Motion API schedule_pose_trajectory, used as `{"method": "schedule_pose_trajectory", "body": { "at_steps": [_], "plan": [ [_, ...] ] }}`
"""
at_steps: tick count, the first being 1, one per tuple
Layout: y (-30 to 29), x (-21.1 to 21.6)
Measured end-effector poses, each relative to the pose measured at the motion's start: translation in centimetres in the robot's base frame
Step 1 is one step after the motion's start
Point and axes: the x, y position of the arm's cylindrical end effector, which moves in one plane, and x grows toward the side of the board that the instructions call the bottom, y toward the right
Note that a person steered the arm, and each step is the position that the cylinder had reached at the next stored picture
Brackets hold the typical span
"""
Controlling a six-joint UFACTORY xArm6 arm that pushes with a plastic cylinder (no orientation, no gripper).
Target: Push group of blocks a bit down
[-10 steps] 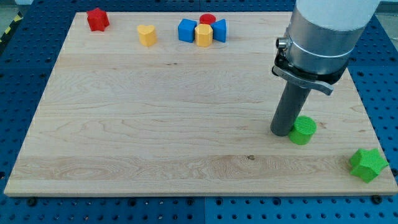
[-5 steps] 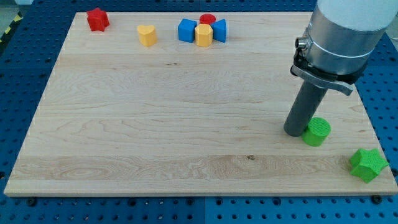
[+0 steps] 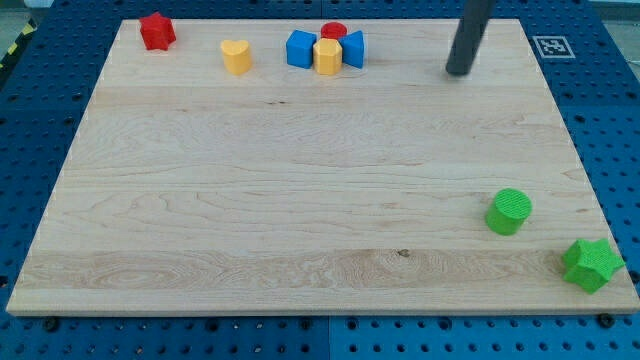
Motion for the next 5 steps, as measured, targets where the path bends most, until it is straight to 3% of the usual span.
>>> {"method": "schedule_pose_trajectory", "body": {
  "at_steps": [2, 3, 5],
  "plan": [
    [-12.5, -7.2],
    [-13.8, -7.8],
    [-14.1, -1.6]
  ]
}}
